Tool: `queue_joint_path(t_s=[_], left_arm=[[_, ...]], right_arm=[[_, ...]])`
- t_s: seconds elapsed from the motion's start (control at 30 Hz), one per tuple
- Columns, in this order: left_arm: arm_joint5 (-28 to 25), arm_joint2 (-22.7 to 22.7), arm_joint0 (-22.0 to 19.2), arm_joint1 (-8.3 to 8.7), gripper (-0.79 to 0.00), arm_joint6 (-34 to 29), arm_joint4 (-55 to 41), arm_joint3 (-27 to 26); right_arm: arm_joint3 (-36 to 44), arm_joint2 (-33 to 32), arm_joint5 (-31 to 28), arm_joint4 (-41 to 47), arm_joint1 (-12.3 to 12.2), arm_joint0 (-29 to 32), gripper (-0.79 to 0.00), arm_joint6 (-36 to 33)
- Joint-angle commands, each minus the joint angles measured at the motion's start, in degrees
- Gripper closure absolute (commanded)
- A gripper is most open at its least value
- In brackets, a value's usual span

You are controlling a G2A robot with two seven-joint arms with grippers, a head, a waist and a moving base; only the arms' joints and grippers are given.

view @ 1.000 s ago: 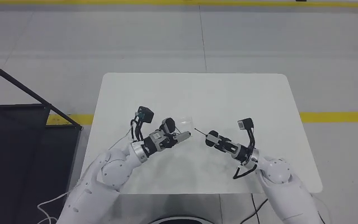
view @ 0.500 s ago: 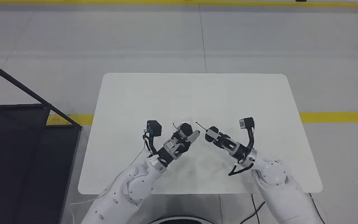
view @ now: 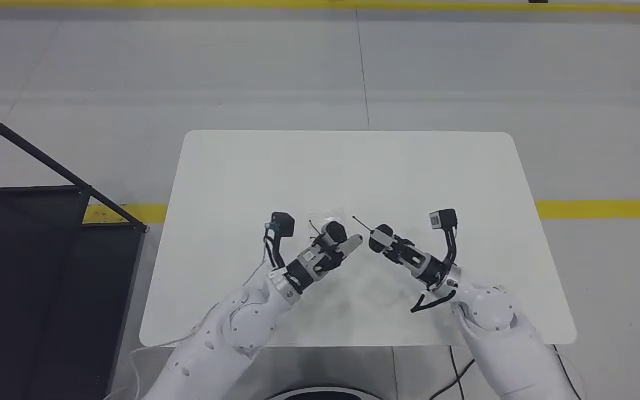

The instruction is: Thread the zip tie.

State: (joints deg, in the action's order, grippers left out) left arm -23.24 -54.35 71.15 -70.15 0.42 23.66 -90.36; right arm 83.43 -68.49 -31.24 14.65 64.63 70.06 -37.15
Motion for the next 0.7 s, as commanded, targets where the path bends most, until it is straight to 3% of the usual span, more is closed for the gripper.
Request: queue_joint_path(t_s=[0.0,0.13,0.67], left_arm=[[-0.6,0.1,-0.1,-0.17,-0.539,0.0,-0.4,0.4],[-0.6,0.6,-0.5,-0.62,-0.388,0.9,0.1,1.0],[-0.2,1.8,-2.0,-2.26,-0.289,2.1,0.8,2.9]], right_arm=[[0.0,0.1,0.1,-0.2,0.0,-0.1,0.0,-0.1],[-0.1,0.2,0.3,-0.3,0.1,-0.2,0.0,-0.2],[0.2,0.2,0.0,-1.1,0.2,-0.1,0.0,-1.3]])
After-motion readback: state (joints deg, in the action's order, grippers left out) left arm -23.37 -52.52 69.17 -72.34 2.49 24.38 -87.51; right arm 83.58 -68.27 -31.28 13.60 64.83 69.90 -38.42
